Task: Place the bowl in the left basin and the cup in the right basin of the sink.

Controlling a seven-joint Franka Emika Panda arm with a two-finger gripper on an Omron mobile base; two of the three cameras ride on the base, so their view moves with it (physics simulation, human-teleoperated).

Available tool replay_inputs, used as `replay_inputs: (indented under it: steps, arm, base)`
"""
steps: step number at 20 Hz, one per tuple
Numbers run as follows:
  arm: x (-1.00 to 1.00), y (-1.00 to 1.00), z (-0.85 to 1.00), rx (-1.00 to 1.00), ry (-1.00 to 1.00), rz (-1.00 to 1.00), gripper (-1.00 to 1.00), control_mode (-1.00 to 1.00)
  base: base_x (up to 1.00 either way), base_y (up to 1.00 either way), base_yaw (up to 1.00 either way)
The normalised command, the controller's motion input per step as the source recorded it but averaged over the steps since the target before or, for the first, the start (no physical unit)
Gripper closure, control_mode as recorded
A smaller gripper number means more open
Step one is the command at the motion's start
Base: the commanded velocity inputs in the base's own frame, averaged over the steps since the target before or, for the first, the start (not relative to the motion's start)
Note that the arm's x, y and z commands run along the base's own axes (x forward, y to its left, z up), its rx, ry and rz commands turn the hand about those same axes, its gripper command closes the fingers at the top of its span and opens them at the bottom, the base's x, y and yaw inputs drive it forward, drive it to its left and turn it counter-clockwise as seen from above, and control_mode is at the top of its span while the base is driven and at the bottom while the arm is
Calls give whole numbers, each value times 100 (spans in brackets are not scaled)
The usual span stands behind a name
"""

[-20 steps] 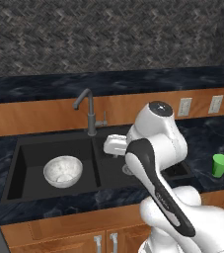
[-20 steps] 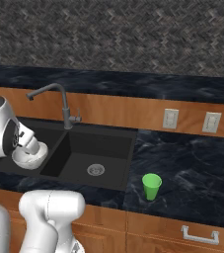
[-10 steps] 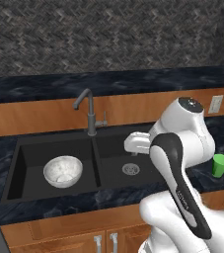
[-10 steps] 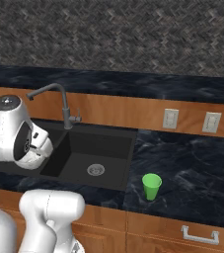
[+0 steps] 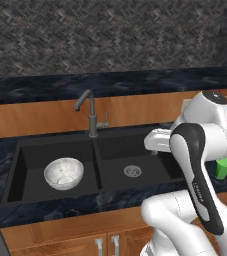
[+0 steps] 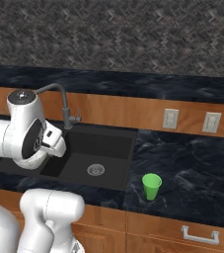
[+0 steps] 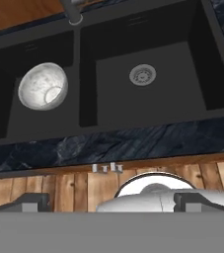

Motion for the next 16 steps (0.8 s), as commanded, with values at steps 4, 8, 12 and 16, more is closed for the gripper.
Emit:
replay_inputs:
  steps: [4,8,12,16]
  arm:
    - [-10,-46,9,-7,2,0,-100,-100]
    - [-1,-46,1,-12,3,0,-100,-100]
    - [-3,-44,0,-13,1,0,-100,-100]
    - [-1,-45,0,-11,0,0,-100,-100]
  base:
    - [0,0,0]
    - [0,0,0]
    - [0,0,0]
    - [0,0,0]
